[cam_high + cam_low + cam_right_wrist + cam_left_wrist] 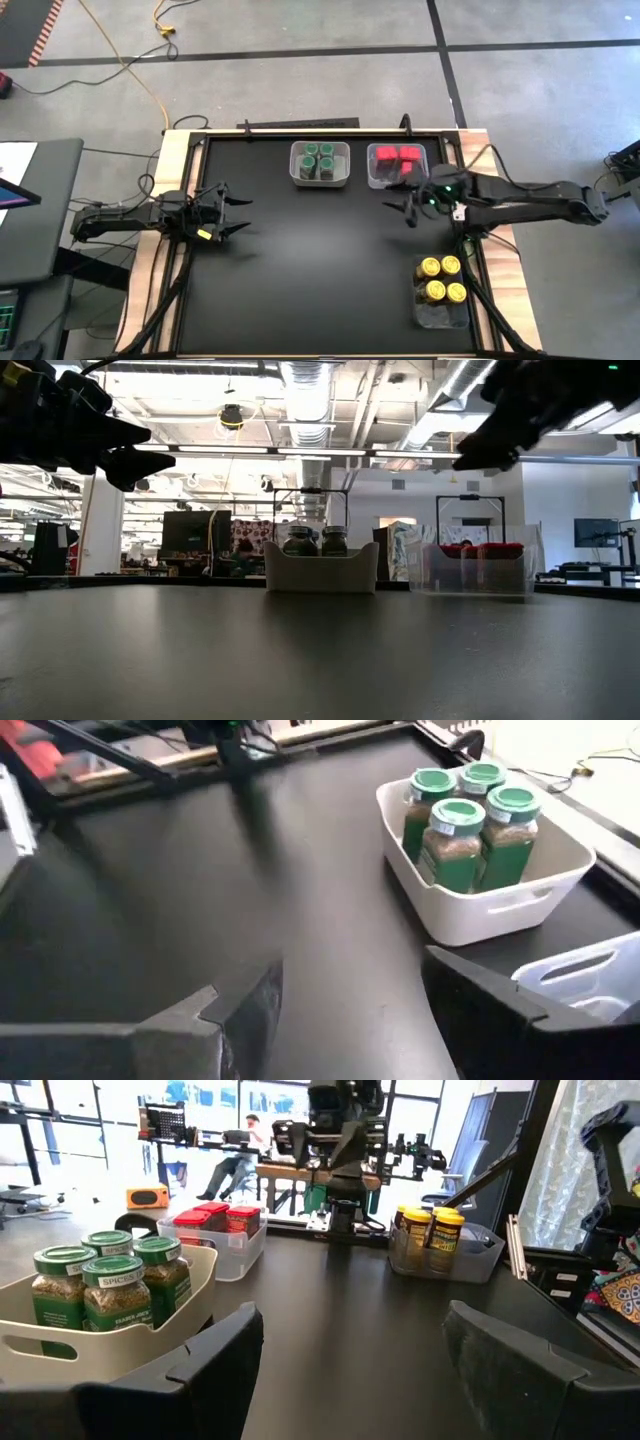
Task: Sort spices by type
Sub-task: Return to Home Position
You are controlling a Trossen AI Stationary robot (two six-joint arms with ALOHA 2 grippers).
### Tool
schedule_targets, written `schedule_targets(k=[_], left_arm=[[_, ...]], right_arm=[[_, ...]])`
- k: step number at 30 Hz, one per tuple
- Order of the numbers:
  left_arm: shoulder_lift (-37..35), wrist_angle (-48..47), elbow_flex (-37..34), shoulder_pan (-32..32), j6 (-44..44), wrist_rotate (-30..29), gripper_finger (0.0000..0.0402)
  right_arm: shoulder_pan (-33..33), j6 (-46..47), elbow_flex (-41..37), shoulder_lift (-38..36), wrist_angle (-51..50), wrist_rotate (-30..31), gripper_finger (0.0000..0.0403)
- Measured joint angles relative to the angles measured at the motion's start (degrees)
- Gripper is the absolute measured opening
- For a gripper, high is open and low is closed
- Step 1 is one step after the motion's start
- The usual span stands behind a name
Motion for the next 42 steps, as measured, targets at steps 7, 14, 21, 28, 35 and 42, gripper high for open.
schedule_targets(k=[7,14,21,28,35,42], left_arm=[[0.0,0.0,0.0,0.0,0.0,0.0,0.0297],[0.0,0.0,0.0,0.0,0.0,0.0,0.0297],[0.0,0.0,0.0,0.0,0.0,0.0,0.0297],[0.0,0.0,0.0,0.0,0.0,0.0,0.0297],[0.0,0.0,0.0,0.0,0.0,0.0,0.0297],[0.0,0.0,0.0,0.0,0.0,0.0,0.0297]], right_arm=[[3.7,2.7,-7.8,-13.6,0.0,1.2,0.0265],[7.0,5.7,-13.8,-25.9,-0.1,1.2,0.0265],[11.0,6.7,-18.5,-35.2,3.2,1.2,0.0265],[13.5,8.4,-23.5,-39.3,3.1,1.2,0.0265],[14.1,10.4,-27.0,-40.2,4.0,1.0,0.0265],[14.1,6.9,-27.1,-37.7,3.9,1.0,0.0265]])
